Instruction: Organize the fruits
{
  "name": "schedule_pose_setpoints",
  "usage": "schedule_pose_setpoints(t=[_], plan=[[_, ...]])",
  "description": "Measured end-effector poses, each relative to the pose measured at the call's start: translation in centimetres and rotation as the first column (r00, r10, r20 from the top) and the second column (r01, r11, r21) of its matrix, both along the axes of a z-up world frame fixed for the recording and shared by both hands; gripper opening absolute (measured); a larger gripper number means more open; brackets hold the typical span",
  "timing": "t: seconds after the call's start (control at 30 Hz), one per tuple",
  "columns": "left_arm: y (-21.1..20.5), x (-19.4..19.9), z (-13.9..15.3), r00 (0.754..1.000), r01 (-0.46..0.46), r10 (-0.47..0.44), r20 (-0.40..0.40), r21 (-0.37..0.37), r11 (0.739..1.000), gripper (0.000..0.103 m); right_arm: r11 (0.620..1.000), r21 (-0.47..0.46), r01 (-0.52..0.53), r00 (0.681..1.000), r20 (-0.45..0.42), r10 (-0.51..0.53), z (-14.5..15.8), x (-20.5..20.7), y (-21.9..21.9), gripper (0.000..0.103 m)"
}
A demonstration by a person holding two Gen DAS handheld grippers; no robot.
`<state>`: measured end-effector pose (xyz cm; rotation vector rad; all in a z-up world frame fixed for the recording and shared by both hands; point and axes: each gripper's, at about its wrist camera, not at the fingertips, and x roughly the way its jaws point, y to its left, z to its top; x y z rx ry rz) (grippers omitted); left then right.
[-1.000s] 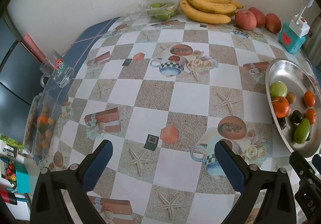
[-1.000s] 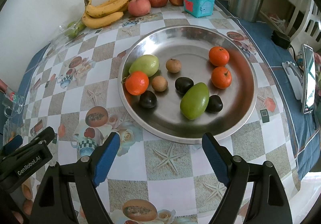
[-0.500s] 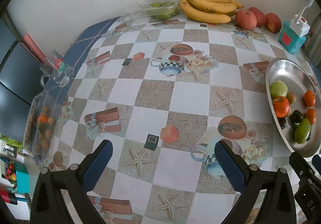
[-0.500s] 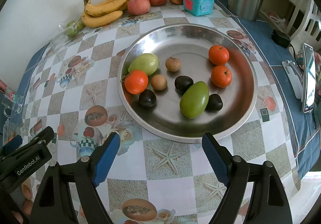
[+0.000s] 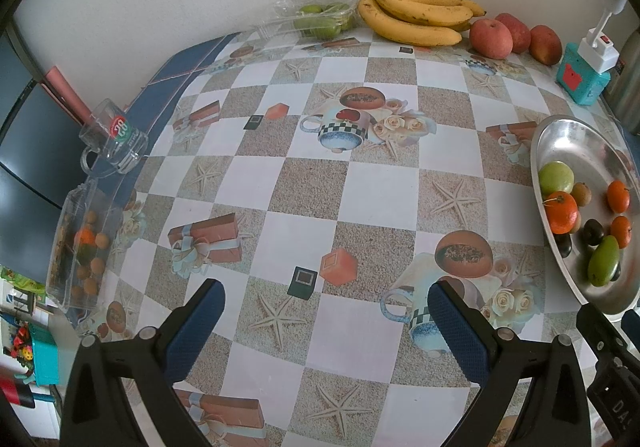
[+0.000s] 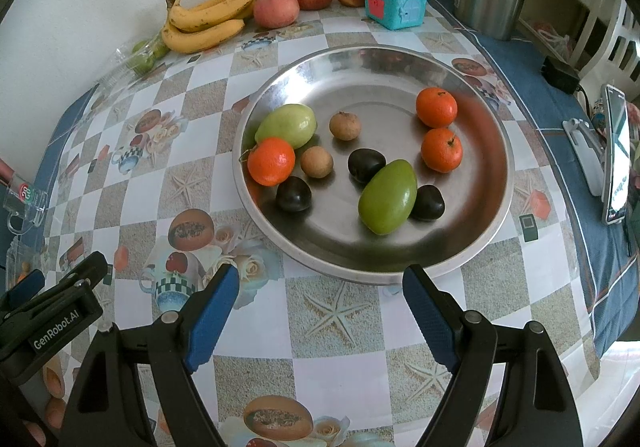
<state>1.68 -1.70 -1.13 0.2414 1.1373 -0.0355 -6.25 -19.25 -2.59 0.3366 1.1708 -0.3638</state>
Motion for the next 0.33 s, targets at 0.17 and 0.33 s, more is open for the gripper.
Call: schedule_pose_setpoints(t=[0.17,0.33], plan=[[-0.07,-0.65,0.26,1.000,0.008,-0.008,0.026,-0.008,1.000,0.103,1.000,0.003,0.005,1.000,-0.002,-0.005,-0.03,0.00,-0.04,0.085],[-0.04,-0.36,0.45,1.000,0.012,-0.012,0.025,-0.010,1.000,0.103,1.000,0.007,0.005,1.000,-0.003,-0.005,0.06,0.01,-0.30,0.085]])
